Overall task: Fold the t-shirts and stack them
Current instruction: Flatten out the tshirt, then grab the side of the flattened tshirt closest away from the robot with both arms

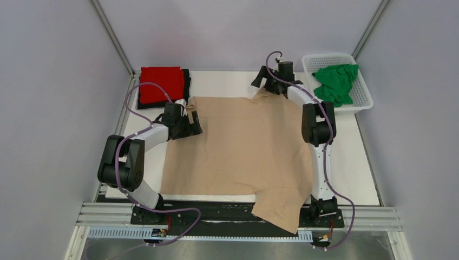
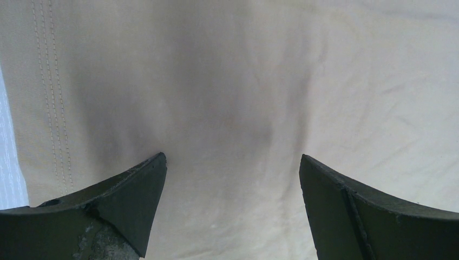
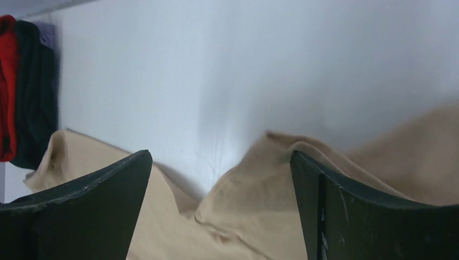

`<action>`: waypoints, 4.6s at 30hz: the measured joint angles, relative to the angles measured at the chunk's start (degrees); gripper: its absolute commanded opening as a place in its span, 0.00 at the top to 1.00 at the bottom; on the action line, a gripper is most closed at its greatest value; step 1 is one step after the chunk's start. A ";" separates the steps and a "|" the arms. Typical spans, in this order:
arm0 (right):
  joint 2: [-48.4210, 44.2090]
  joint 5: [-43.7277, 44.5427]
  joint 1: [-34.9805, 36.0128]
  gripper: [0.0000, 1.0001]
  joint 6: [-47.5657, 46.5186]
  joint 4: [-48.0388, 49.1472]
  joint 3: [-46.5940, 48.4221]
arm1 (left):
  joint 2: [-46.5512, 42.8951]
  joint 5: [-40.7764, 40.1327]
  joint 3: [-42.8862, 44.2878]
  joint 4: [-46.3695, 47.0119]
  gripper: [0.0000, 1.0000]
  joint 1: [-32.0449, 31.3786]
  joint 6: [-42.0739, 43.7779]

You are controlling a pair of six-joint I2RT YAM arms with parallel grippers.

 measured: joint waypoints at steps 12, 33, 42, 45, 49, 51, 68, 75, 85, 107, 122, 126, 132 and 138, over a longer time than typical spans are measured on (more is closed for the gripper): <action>17.64 -0.52 1.20 0.00 2.21 11.91 22.58 | 0.44 -0.72 1.73 -2.64 0.00 0.00 0.02; -8.85 3.54 1.09 0.00 -1.33 6.93 -13.07 | -5.40 -1.01 1.90 -3.41 0.00 0.00 -0.31; 6.95 2.80 1.09 0.00 -0.68 4.42 8.15 | -4.81 -1.90 1.90 -3.41 0.00 0.00 -0.28; 13.99 2.51 1.09 0.00 -0.59 4.02 18.43 | -3.78 -2.01 1.90 -3.43 0.00 0.00 -0.31; 15.63 2.47 1.18 0.00 -1.09 3.39 21.64 | -3.17 -2.12 2.23 -3.98 0.00 0.00 -0.31; 14.23 3.21 1.27 0.00 -2.71 2.82 20.15 | -3.17 -2.10 2.82 -4.26 0.00 0.00 -0.33; -35.26 17.31 1.53 0.00 -3.28 -6.75 -36.28 | -0.09 -1.44 9.22 -5.33 0.00 0.00 -3.02; -32.68 21.11 1.25 0.00 -1.88 -11.08 -43.87 | 9.38 1.11 13.03 -4.00 0.00 -0.15 -4.48; -25.42 21.86 -0.98 0.00 -0.11 -11.93 -34.51 | 22.80 -0.87 29.18 -5.11 0.00 0.31 -5.46; -22.10 20.04 -2.84 0.00 -0.94 -13.07 -24.70 | 35.12 -0.42 50.40 -13.64 0.00 1.70 -2.36; -64.78 22.71 -1.11 0.00 4.11 -5.07 -57.70 | -24.15 -13.16 3.63 -28.92 0.00 -4.46 -9.40; -66.25 23.26 -1.49 0.00 4.70 -4.83 -60.39 | -31.87 -18.60 -5.29 -35.52 0.00 -4.17 -17.86; -66.25 23.02 -1.53 0.00 4.87 -4.61 -60.92 | -36.30 -22.29 -14.78 -37.92 0.07 -4.15 -29.40; -66.23 23.02 -1.55 0.00 4.85 -4.35 -60.94 | -32.94 -24.76 -17.75 -33.75 0.26 -4.15 -36.83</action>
